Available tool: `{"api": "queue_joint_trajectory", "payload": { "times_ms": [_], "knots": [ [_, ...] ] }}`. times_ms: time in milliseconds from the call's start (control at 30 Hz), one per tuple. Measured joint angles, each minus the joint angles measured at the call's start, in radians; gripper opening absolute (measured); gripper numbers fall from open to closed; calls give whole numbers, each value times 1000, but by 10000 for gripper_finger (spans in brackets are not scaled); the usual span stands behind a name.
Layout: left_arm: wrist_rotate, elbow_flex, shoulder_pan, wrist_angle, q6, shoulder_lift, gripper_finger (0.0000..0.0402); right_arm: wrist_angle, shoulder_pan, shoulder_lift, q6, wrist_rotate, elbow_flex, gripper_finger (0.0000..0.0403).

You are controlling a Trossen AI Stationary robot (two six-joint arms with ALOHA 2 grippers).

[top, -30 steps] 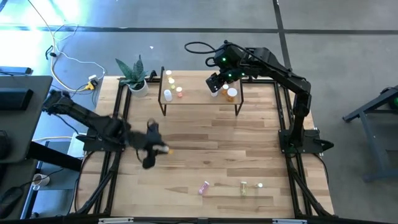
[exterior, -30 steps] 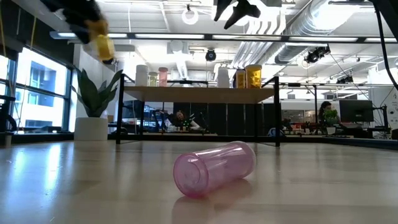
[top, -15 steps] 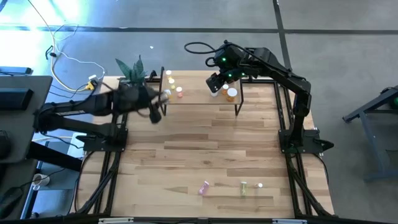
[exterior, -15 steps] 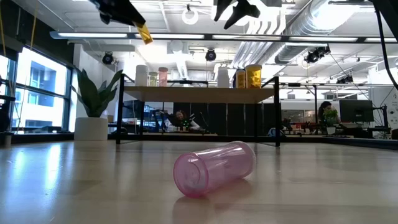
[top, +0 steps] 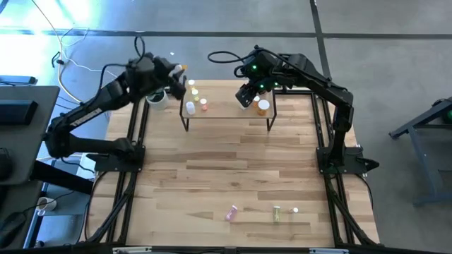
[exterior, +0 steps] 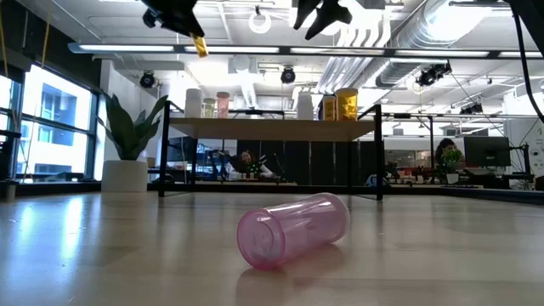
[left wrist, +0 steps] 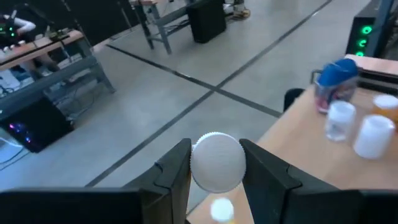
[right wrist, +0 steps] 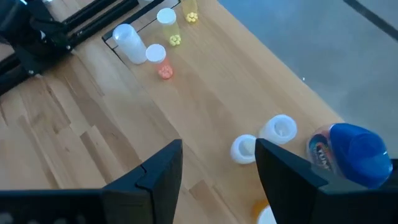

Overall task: Pick and place medicine bottles onto shelf by color
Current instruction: Put the small orange pill bottle on the shelf

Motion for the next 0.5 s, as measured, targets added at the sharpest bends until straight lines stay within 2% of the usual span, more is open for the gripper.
{"api": "queue_joint_trajectory", "payload": {
  "times_ms": [233, 500],
  "knots": [
    [118, 102, 45, -7, -66, 152, 115, 0, -54, 0, -79, 0, 0, 192],
    [234, 151, 45, -16, -125, 302, 115, 0, -121, 0, -116, 0, 0, 192]
  ]
}}
